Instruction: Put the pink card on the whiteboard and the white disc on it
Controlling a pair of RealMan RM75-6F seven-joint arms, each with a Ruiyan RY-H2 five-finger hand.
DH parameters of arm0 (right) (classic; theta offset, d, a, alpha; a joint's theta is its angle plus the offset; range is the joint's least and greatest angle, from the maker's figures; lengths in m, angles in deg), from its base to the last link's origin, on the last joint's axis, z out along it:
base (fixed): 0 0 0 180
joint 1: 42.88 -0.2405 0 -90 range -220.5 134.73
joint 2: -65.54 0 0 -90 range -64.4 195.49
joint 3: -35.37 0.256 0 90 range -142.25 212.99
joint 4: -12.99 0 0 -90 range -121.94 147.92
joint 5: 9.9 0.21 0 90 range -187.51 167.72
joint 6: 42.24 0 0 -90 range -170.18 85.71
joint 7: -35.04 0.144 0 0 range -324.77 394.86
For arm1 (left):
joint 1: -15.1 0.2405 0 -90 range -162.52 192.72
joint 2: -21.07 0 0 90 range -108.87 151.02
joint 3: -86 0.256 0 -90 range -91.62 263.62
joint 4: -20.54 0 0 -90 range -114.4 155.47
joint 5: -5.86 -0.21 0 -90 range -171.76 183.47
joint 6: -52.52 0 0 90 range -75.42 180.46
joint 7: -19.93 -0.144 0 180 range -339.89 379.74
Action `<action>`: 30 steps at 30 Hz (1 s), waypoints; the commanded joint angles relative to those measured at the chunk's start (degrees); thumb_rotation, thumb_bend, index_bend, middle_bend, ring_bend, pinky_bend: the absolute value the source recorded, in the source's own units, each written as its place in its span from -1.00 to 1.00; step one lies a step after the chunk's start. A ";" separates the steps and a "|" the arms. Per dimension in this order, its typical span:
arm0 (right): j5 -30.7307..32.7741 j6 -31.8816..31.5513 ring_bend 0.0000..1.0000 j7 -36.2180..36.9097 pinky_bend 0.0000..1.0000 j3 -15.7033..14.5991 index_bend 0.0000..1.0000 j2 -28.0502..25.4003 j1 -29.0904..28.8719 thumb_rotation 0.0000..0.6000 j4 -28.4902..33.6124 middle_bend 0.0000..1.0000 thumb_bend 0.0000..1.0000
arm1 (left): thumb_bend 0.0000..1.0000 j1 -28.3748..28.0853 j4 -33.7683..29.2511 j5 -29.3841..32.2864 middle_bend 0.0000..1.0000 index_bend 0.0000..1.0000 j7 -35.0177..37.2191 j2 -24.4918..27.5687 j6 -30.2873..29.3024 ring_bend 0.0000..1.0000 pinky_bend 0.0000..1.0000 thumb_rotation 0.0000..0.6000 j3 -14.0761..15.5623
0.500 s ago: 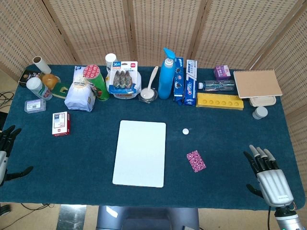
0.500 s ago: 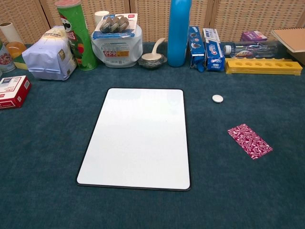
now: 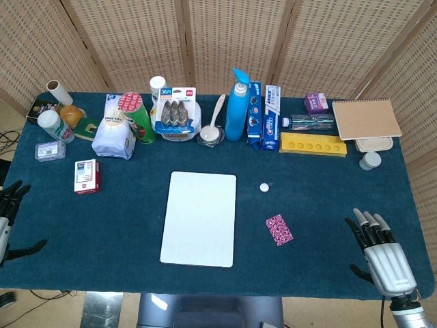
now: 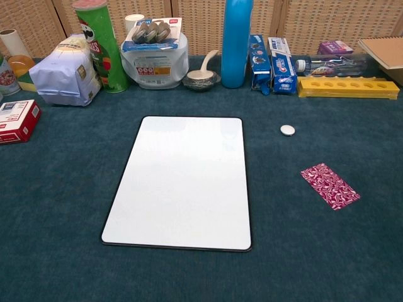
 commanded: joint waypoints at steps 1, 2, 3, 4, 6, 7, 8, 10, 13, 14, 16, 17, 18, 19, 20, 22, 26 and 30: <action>-0.06 0.67 -1.00 0.61 -1.00 -0.08 -0.81 -0.21 -0.45 1.00 0.92 -1.00 -0.96 | -0.89 0.22 0.03 -0.04 -1.00 -1.00 0.29 0.20 -0.11 -1.00 -1.00 1.00 0.17; -0.14 0.95 -1.00 0.68 -1.00 -0.06 -0.81 -0.24 -0.67 1.00 1.09 -1.00 -0.96 | -0.89 0.31 0.04 -0.02 -1.00 -1.00 0.49 0.30 -0.20 -1.00 -1.00 1.00 0.20; -0.17 1.54 -1.00 0.71 -1.00 -0.06 -0.81 -0.31 -1.03 1.00 1.22 -1.00 -0.95 | -0.89 0.45 -0.03 0.04 -1.00 -1.00 0.83 0.44 -0.35 -1.00 -1.00 1.00 0.21; -0.12 2.14 -1.00 0.77 -1.00 -0.07 -0.81 -0.43 -1.36 1.00 1.36 -1.00 -0.95 | -0.89 0.54 -0.07 -0.04 -1.00 -1.00 1.17 0.57 -0.49 -1.00 -1.00 1.00 0.22; -0.12 4.61 -1.00 2.06 -1.00 -0.11 -0.81 -0.78 -2.88 1.00 1.84 -1.00 -0.96 | -0.89 0.86 0.05 -0.55 -1.00 -1.00 2.31 0.84 -1.30 -1.00 -1.00 1.00 0.13; -0.23 5.74 -1.00 2.80 -1.00 -0.08 -0.80 -1.09 -3.70 1.00 1.95 -1.00 -0.96 | -0.89 1.02 0.19 -0.76 -1.00 -1.00 2.70 0.93 -1.67 -1.00 -1.00 1.00 0.11; -0.46 6.89 -1.00 3.32 -1.00 0.02 -0.79 -1.26 -4.61 1.00 1.91 -1.00 -0.96 | -0.89 1.14 0.32 -0.93 -1.00 -1.00 2.96 0.98 -1.93 -1.00 -1.00 1.00 0.11; -0.67 9.58 -1.00 4.29 -1.00 0.34 -0.79 -1.41 -6.68 1.00 1.97 -1.00 -0.96 | -0.89 1.20 0.45 -1.27 -1.00 -1.00 3.30 1.09 -2.06 -1.00 -1.00 1.00 0.16; 0.16 15.90 -1.00 5.28 -1.00 0.83 -0.78 -2.07 -10.66 1.00 3.51 -1.00 -0.95 | -0.89 0.97 0.39 -1.78 -1.00 -1.00 2.37 0.79 -1.72 -1.00 -1.00 1.00 0.29; 0.52 17.71 -1.00 5.48 -1.00 0.99 -0.78 -2.32 -11.78 1.00 4.02 -1.00 -0.93 | -0.89 0.88 0.34 -1.89 -1.00 -1.00 1.94 0.64 -1.58 -1.00 -1.00 1.00 0.34; 0.91 21.50 -1.00 6.15 -1.00 1.36 -0.78 -2.71 -14.41 1.00 4.73 -1.00 -0.91 | -0.89 0.69 0.21 -1.89 -1.00 -1.00 0.90 0.29 -1.14 -1.00 -1.00 1.00 0.45; 0.96 22.81 -1.00 6.10 -1.00 1.60 -0.77 -2.73 -15.46 1.00 4.69 -1.00 -0.91 | -0.89 0.61 0.11 -1.79 -1.00 -1.00 0.57 0.18 -0.95 -1.00 -1.00 1.00 0.46; 0.91 24.43 -1.00 5.88 -1.00 1.91 -0.77 -2.57 -16.82 1.00 4.41 -1.00 -0.90 | -0.89 0.49 -0.02 -1.59 -1.00 -1.00 0.18 0.04 -0.77 -1.00 -1.00 1.00 0.40; 0.90 25.61 -1.00 5.94 -1.00 2.09 -0.76 -2.37 -17.80 1.00 4.16 -1.00 -0.90 | -0.89 0.40 -0.09 -1.43 -1.00 -1.00 -0.10 -0.08 -0.67 -1.00 -1.00 1.00 0.31; 0.99 26.79 -1.00 6.28 -1.00 2.25 -0.76 -2.14 -18.77 1.00 3.96 -1.00 -0.90 | -0.89 0.32 -0.15 -1.25 -1.00 -1.00 -0.35 -0.22 -0.56 -1.00 -1.00 1.00 0.24; 1.36 29.44 -1.00 7.50 -1.00 2.56 -0.75 -1.66 -20.91 1.00 3.41 -1.00 -0.89 | -0.89 0.07 -0.28 -0.81 -1.00 -1.00 -0.90 -0.41 -0.11 -1.00 -1.00 1.00 0.14; 2.56 33.78 -1.00 7.86 -1.00 2.83 -0.72 -0.69 -24.03 1.00 2.45 -1.00 -0.87 | -0.89 -0.29 -0.56 -0.23 -1.00 -1.00 -1.49 -0.51 0.48 -1.00 -1.00 1.00 -0.02; 3.59 35.97 -1.00 7.69 -1.00 2.89 -0.72 0.89 -25.71 1.00 1.14 -1.00 -0.86 | -0.89 -0.31 -0.68 -0.06 -1.00 -1.00 -2.09 -0.78 0.41 -1.00 -1.00 1.00 -0.09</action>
